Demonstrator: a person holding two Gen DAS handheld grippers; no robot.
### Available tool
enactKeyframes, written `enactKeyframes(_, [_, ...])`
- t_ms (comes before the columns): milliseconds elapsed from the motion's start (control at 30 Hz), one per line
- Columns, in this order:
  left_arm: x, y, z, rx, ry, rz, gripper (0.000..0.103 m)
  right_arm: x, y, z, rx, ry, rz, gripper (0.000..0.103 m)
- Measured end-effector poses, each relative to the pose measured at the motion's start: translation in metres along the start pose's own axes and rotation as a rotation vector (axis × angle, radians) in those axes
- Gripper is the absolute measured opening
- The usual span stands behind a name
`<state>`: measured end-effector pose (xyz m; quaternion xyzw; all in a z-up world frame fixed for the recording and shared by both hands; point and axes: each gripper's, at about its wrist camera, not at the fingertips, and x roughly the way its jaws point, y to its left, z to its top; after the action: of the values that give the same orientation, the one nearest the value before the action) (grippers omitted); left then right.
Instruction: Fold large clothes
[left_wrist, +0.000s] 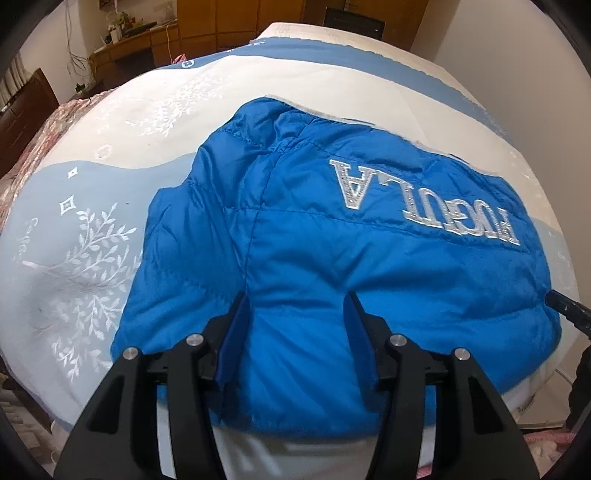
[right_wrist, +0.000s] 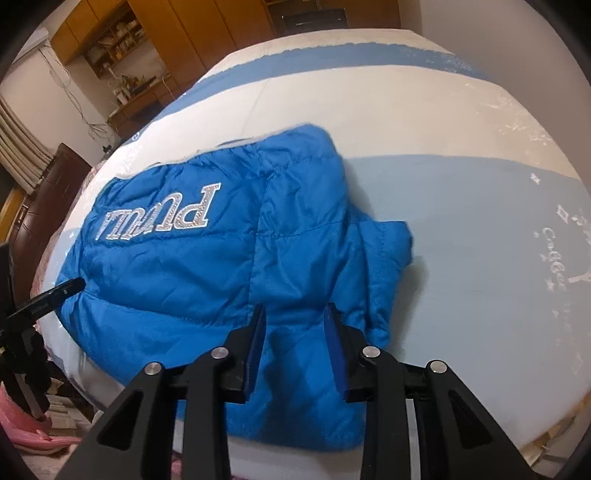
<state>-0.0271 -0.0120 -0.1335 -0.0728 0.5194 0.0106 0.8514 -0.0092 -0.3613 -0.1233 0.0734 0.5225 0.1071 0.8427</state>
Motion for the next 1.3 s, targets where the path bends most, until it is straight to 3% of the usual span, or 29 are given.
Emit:
enactKeyframes(133, [-0.007,-0.001,-0.008,0.023,-0.002,0.009,0.054,-0.009,-0.004,-0.007,-0.003,0.01,-0.013,0.032])
enactKeyframes(367, [0.006,0.0,-0.017,0.033,0.009,0.006,0.056,0.018,-0.004,-0.02,-0.028,0.048,-0.044,0.031])
enactKeyframes(733, [-0.005,0.007,-0.013,-0.001,0.012,-0.013,0.055,0.015,-0.014,-0.017,0.04,0.051,0.006,0.032])
enactKeyframes(867, [-0.028,0.018,-0.005,0.015,-0.029,0.067,0.06,0.001,-0.018,-0.012,0.061,0.039,0.022,0.033])
enactKeyframes(1033, [-0.044,0.042,0.004,-0.001,-0.055,0.109,0.067,-0.014,-0.022,-0.003,0.07,0.024,0.007,0.033])
enactKeyframes(1300, [-0.041,0.072,0.017,-0.022,-0.052,0.106,0.072,-0.001,-0.022,0.009,0.115,0.069,0.012,0.034])
